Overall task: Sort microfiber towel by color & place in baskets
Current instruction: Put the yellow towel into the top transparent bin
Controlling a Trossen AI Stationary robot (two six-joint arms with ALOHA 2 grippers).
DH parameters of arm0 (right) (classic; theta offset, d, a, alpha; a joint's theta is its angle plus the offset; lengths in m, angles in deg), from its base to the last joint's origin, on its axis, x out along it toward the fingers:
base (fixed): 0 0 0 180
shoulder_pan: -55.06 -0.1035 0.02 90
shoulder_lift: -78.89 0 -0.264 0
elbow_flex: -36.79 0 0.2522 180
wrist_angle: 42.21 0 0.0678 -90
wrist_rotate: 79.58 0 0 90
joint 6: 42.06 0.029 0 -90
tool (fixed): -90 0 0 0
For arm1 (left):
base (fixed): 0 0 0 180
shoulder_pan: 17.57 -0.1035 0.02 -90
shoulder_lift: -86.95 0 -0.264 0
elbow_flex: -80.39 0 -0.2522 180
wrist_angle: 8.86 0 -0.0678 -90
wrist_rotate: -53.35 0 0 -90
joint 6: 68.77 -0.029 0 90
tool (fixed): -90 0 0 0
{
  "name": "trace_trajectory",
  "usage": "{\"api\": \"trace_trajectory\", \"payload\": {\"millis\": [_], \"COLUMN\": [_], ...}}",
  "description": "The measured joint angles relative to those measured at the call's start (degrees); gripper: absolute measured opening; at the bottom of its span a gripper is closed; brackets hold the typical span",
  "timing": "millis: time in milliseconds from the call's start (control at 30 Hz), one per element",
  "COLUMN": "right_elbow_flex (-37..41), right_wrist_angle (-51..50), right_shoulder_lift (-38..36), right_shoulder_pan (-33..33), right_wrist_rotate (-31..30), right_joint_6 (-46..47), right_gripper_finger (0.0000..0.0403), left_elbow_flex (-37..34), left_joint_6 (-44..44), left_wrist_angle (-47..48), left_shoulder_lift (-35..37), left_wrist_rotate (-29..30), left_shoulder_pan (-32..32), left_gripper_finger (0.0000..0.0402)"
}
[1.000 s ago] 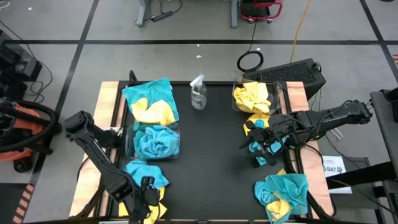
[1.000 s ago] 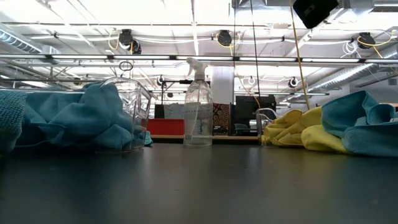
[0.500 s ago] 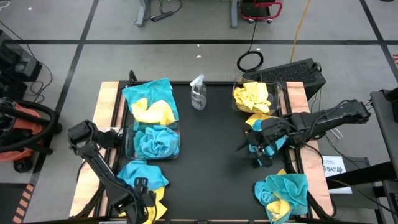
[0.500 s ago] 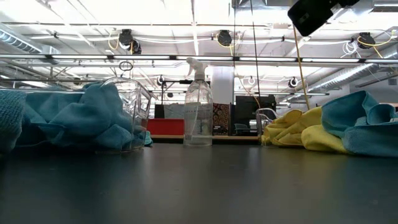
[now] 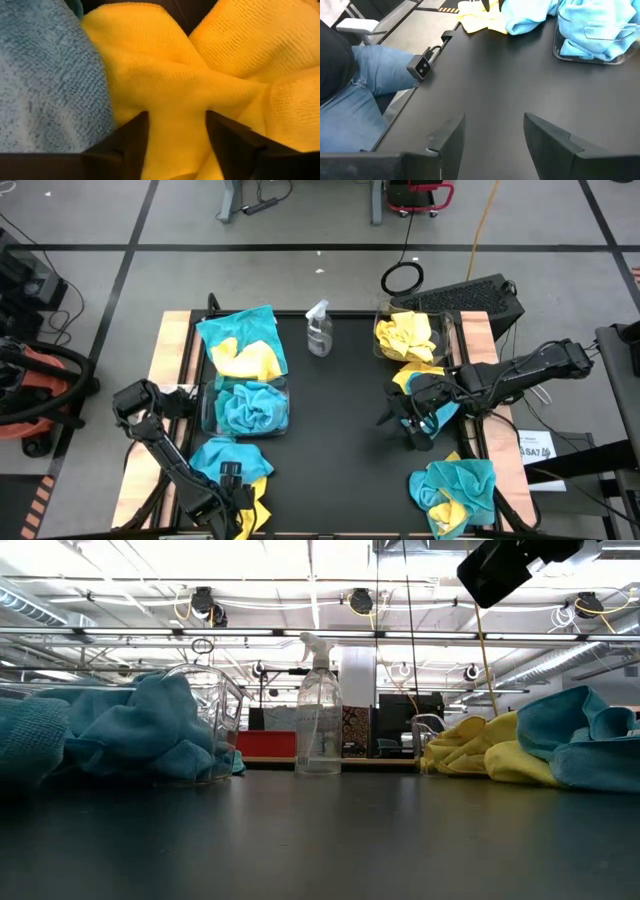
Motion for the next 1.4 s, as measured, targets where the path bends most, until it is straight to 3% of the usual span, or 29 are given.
{"api": "trace_trajectory", "payload": {"millis": [233,433,633,733,833,1067,1133,1267,1400], "right_elbow_flex": [0.00,0.00,0.00,0.00,0.00,0.00,0.00,0.00,0.00], "right_wrist_angle": [0.00,0.00,-0.02,-0.04,-0.03,-0.32,-0.61,-0.94,-0.94], "right_shoulder_lift": [0.00,0.00,-0.02,-0.02,-0.02,-0.02,-0.02,-0.02,-0.02], "right_shoulder_pan": [0.00,0.00,0.00,0.00,0.00,0.00,0.01,0.01,0.00], "right_wrist_rotate": [0.00,0.00,0.00,0.00,0.00,0.00,0.00,0.00,0.00], "right_joint_6": [-0.51,-0.51,-0.51,-0.49,-0.49,-0.49,-0.49,-0.49,-0.49], "right_gripper_finger": [0.0194,0.0194,0.0194,0.0194,0.0194,0.0194,0.0194,0.0194,0.0194], "left_elbow_flex": [0.00,0.00,0.20,0.20,0.20,-0.06,-0.55,-1.51,-2.84], "left_joint_6": [-2.17,-2.63,-0.67,0.46,0.39,1.41,1.94,1.92,1.90], "left_wrist_angle": [-0.56,-0.97,-0.66,0.51,0.55,0.23,0.39,-0.21,-0.24], "left_shoulder_lift": [0.00,0.06,1.29,1.31,1.31,1.31,1.31,0.42,-1.37], "left_wrist_rotate": [-0.28,-3.14,-3.24,-3.23,-2.25,3.16,3.33,3.49,2.27], "left_shoulder_pan": [-0.21,-0.92,-1.40,-1.33,-1.03,-0.59,-0.58,-0.63,-0.87], "left_gripper_finger": [0.0021,0.0004,0.0005,0.0026,0.0075,0.0232,0.0259,0.0247,0.0167]}}
